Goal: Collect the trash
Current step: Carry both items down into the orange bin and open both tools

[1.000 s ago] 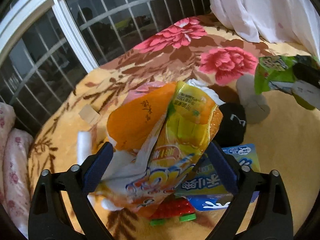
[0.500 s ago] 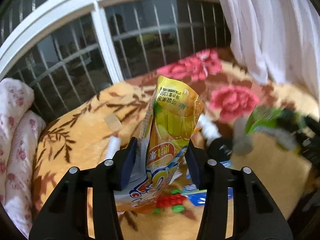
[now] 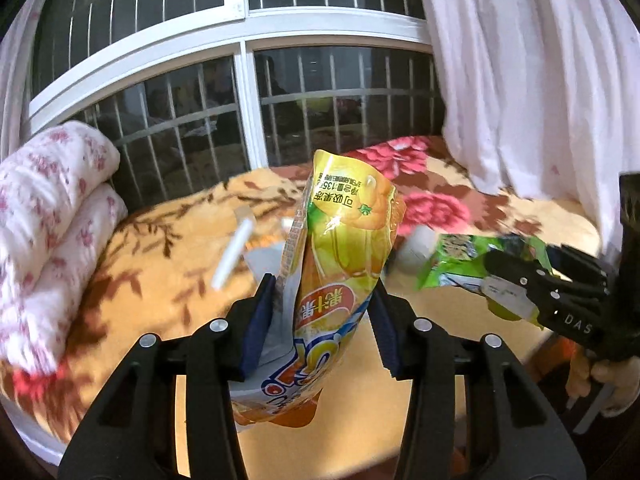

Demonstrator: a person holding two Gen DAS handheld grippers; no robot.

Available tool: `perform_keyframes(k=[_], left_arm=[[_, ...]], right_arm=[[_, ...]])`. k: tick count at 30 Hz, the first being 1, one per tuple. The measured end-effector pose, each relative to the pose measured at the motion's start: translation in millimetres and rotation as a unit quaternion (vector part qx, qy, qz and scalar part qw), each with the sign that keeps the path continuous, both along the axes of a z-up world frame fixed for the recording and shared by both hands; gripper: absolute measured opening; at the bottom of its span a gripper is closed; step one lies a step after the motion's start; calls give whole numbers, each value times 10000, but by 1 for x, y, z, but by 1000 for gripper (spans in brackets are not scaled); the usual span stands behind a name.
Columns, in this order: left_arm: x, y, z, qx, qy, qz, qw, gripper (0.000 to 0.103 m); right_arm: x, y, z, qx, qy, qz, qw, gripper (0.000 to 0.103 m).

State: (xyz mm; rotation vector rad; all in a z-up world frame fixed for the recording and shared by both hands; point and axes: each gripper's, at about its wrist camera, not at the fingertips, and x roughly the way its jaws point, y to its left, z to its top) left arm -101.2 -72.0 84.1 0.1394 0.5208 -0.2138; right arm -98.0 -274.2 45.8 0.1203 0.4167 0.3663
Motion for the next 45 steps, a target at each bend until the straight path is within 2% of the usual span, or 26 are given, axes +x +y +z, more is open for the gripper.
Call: perform_keyframes(k=[5, 8, 11, 15, 17, 19, 23, 28, 32, 34, 35, 38, 40, 45], left_arm=[[-47, 3, -38, -221, 404, -72, 9989, 45], [-68, 7, -63, -320, 722, -87, 9968, 45], [-80, 9, -89, -242, 1069, -69, 9940, 45], [-91, 7, -127, -59, 1622, -103, 9867, 45], [-89, 5, -150, -1, 2064, -144, 9784, 45], [-79, 1, -177, 16, 2605, -168, 9653, 45], [-55, -4, -231, 235, 3390, -57, 9405, 45], [-34, -14, -273, 602, 3785, 19, 9236, 45], [-27, -21, -298, 768, 4076, -19, 9099, 45], [-23, -22, -305, 768, 4179, -11, 9052, 45], [-21, -22, -307, 744, 4228, 2, 9031, 45], [-16, -22, -310, 750, 4254, 49, 9019, 52], [-17, -26, -307, 823, 4178, 65, 9048, 65], [-36, -28, -305, 894, 4004, -37, 9120, 66]], right_arm=[[-58, 7, -9, -439, 172, 414, 9980, 45], [-88, 10, -26, -739, 459, 585, 9945, 45], [-107, 14, -51, -934, 894, 774, 9886, 45], [-112, 26, -94, -1219, 1728, 1068, 9715, 45], [-109, 34, -115, -1414, 2074, 1120, 9615, 45], [-98, 46, -141, -1741, 2431, 1220, 9464, 45], [-74, 63, -184, -1950, 2992, 1447, 9228, 45], [-53, 78, -238, -2075, 3616, 1597, 8948, 45], [-48, 74, -262, -2014, 3984, 1573, 8809, 46], [-46, 72, -266, -1956, 4070, 1559, 8785, 50], [-45, 71, -267, -1914, 4114, 1558, 8774, 56], [-45, 70, -267, -1907, 4160, 1502, 8764, 62], [-45, 69, -266, -1875, 4173, 1477, 8769, 62], [-49, 68, -250, -1818, 4003, 1431, 8867, 62]])
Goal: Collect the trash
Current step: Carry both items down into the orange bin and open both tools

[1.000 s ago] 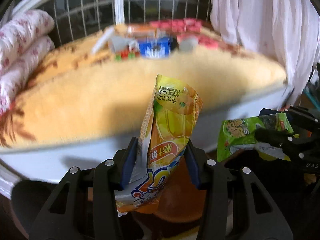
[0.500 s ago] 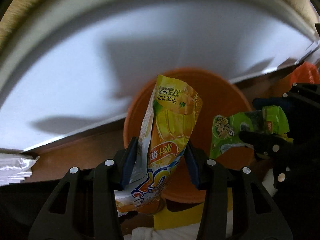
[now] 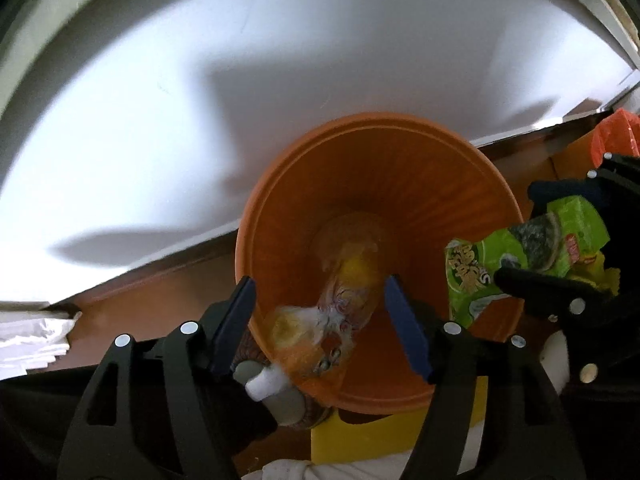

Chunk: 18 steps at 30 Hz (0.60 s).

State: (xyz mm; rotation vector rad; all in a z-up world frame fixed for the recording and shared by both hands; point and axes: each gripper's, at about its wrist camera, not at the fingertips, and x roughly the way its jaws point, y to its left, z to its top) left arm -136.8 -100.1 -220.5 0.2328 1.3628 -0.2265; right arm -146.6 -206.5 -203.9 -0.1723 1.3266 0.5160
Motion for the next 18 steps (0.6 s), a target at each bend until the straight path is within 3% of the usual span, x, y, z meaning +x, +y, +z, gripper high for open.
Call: perform_keyframes(k=[4, 11, 18], left_arm=[[0, 2, 5, -18, -86, -22, 10000, 66], [-7, 15, 25, -131, -311, 25, 9994, 66], [-20, 28, 71, -181, -959, 10, 9952, 66]], right_arm=[[-6, -14, 15, 3, -116, -32, 9999, 63], [-13, -22, 32, -23, -310, -148, 9994, 76], [-16, -26, 43, 10, -468, -157, 9988, 76]])
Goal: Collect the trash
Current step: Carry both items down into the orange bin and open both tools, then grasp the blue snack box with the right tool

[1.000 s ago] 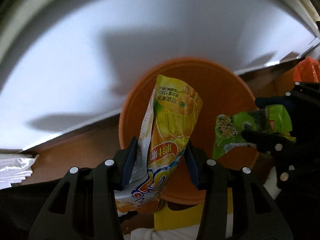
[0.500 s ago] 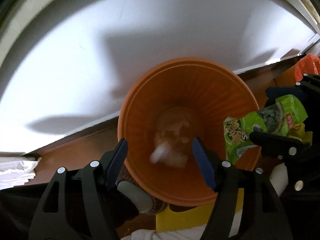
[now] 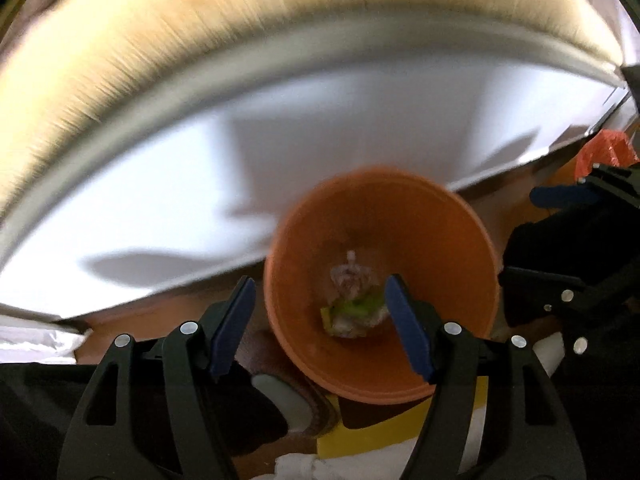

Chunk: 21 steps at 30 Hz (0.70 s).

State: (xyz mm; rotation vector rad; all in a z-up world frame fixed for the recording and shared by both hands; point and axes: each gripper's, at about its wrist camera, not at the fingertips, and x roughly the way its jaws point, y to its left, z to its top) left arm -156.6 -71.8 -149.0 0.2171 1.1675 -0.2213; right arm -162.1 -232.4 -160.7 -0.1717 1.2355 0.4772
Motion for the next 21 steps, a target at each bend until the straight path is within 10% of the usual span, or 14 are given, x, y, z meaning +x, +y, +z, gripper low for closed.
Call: perform_keyframes(k=[13, 21], left_arm=[[28, 37, 134, -304, -1861, 239, 9818, 78], [80, 40, 149, -312, -2236, 376, 9734, 79]], right_arm=[[39, -23, 156, 903, -1443, 60, 9854, 80], [154, -3, 165, 1049, -2027, 31, 9736, 84]])
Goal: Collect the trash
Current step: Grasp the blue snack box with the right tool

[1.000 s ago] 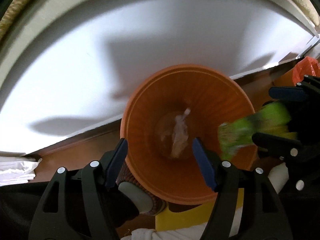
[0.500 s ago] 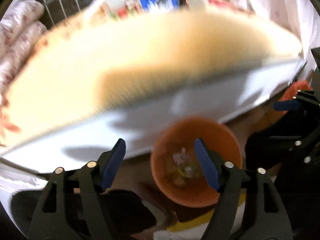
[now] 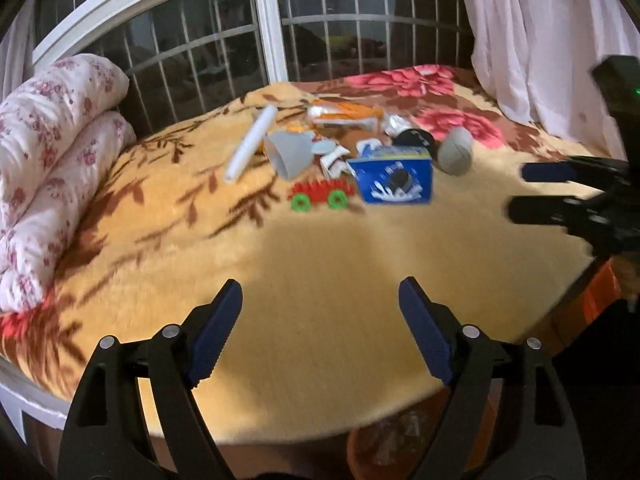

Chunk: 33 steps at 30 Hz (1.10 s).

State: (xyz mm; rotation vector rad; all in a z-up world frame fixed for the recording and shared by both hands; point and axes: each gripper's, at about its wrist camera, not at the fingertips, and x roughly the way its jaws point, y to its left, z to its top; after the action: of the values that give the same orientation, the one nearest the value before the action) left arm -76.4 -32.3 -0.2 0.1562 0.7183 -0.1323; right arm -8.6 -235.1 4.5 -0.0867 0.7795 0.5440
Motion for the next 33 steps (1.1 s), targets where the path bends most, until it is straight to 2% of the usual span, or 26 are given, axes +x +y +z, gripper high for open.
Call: perform_keyframes(k=[6, 13, 17, 21, 25, 28, 31, 33], left_arm=[[17, 11, -15, -198, 86, 27, 9998, 79], [22, 10, -29, -152, 132, -54, 9998, 79], [24, 10, -32, -236, 174, -78, 9995, 79], [24, 11, -33, -301, 179, -60, 9994, 79], [23, 14, -34, -411, 199, -31, 9990, 79], [24, 10, -32, -432, 212, -25, 9988, 79], [32, -6, -27, -377, 254, -137, 9989, 79], [44, -31, -18, -236, 218, -293, 9991, 79]], right_arm=[[65, 19, -26, -19, 361, 166, 9992, 84], [112, 43, -47, 154, 991, 553, 9934, 84], [120, 58, -48, 135, 1031, 715, 9920, 66], [109, 59, -43, 93, 836, 544, 9950, 58], [72, 31, -24, 535, 638, 267, 9962, 56], [29, -4, -7, 551, -10, -266, 9981, 56], [-1, -40, 0, 360, -807, -961, 9914, 56], [-6, -62, -1, 363, -1000, -1380, 9847, 56]])
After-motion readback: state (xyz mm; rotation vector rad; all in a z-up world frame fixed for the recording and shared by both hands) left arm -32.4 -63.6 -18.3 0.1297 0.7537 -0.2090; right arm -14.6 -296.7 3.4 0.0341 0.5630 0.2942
